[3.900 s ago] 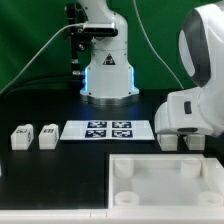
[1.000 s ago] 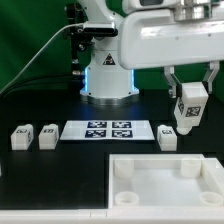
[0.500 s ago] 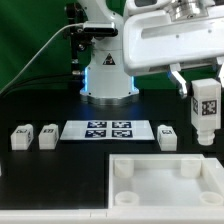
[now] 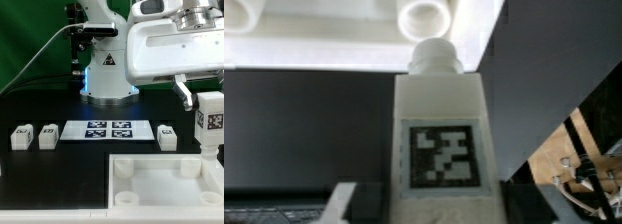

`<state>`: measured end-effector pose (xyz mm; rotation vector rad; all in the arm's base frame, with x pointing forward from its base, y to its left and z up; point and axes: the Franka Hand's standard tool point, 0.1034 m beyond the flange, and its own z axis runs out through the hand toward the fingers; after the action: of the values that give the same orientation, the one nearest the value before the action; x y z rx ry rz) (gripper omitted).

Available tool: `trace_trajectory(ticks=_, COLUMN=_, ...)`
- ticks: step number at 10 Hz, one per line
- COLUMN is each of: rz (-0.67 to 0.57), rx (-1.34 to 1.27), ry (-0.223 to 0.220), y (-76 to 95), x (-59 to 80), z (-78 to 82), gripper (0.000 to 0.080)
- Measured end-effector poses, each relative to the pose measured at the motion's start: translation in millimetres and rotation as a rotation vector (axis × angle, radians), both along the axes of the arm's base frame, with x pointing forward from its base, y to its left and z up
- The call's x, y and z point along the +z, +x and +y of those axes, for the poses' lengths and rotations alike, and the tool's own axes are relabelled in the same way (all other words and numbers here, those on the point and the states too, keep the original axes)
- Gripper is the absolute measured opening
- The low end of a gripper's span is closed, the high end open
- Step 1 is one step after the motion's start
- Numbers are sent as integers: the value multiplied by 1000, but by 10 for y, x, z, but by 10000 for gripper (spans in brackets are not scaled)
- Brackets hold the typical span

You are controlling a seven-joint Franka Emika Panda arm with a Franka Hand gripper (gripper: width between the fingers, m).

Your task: Assemble one leg

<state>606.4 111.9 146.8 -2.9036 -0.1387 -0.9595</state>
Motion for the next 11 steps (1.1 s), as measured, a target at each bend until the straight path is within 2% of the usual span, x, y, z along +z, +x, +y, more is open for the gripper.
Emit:
trace_trajectory(ticks=3, rz=17, rx=-10, ry=-2, y=64, x=-320, z=6, gripper=294)
trace_trajectory(ticks=5, rz=23, rx=-6, ry=0, y=66, x=-368, z=42, gripper=294)
trace_trajectory(ticks=8, rz=32, rx=-9, ry=-2, y=67, x=-440, z=21, gripper=294)
trace_trajectory(ticks=11, rz=30, rx=-16, ry=-2, y=139, x=-470, z=-21, gripper=294)
